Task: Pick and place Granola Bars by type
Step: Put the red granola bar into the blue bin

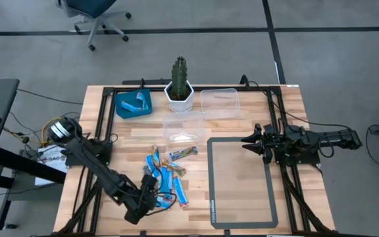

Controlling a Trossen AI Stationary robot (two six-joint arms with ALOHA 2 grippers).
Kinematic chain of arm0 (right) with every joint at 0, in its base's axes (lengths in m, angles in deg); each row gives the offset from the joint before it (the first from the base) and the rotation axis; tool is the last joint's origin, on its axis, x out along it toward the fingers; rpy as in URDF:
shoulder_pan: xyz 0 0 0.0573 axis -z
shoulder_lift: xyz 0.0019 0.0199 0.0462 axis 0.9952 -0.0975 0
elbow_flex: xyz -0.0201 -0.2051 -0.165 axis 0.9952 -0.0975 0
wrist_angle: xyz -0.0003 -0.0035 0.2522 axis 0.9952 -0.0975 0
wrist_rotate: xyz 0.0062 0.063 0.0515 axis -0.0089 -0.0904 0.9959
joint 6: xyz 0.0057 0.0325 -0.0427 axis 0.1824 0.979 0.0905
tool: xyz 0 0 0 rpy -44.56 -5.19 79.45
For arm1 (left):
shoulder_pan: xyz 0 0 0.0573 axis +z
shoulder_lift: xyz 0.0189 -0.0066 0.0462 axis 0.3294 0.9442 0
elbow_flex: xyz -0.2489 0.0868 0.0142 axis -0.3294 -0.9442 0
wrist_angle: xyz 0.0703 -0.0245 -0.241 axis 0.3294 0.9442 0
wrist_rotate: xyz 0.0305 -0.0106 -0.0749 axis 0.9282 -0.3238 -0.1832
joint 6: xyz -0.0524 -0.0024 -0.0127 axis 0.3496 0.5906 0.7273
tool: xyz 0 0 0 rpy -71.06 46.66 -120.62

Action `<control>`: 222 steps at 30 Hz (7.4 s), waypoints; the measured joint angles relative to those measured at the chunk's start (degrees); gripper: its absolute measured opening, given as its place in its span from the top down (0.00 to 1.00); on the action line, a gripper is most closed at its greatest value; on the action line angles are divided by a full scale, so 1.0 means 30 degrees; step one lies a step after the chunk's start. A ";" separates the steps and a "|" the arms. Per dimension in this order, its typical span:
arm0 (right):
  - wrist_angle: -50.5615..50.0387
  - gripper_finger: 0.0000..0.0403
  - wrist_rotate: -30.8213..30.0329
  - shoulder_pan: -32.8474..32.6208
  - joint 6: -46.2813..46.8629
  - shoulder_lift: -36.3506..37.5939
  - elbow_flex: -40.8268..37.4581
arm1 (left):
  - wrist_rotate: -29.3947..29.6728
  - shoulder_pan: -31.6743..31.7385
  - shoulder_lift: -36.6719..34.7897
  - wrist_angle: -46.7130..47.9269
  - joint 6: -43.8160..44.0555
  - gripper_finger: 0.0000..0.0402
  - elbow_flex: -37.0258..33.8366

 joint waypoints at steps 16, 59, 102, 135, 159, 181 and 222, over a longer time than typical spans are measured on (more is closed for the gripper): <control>0.0005 0.65 0.0000 -0.0005 0.0002 -0.0005 0.0000 | -0.0453 0.1117 0.1878 -0.1083 -0.0481 0.50 0.0051; 0.0005 0.64 0.0000 0.0003 -0.0003 0.0002 0.0005 | -0.2309 0.1360 0.2387 -0.1785 0.1487 0.85 -0.0007; 0.0004 0.65 0.0000 -0.0005 -0.0003 -0.0005 0.0000 | 0.1545 2.8936 -1.0351 0.7113 0.4847 0.84 -0.0316; 0.0005 0.65 0.0000 0.0001 -0.0003 -0.0003 0.0000 | 0.0148 3.2394 -0.3674 0.5276 0.4000 0.69 -0.0809; 0.0001 0.65 0.0000 -0.0001 -0.0003 -0.0001 0.0003 | -0.5502 2.3594 -1.0292 0.5957 0.0114 0.63 -0.0809; 0.0000 0.64 0.0000 0.0000 -0.0003 -0.0002 0.0000 | -0.6232 0.8440 -1.0661 0.8202 -1.2488 0.63 -0.0801; 0.0005 0.65 0.0000 0.0003 -0.0003 0.0000 0.0004 | -0.1912 0.6294 0.2317 0.2092 -1.9759 0.65 0.5283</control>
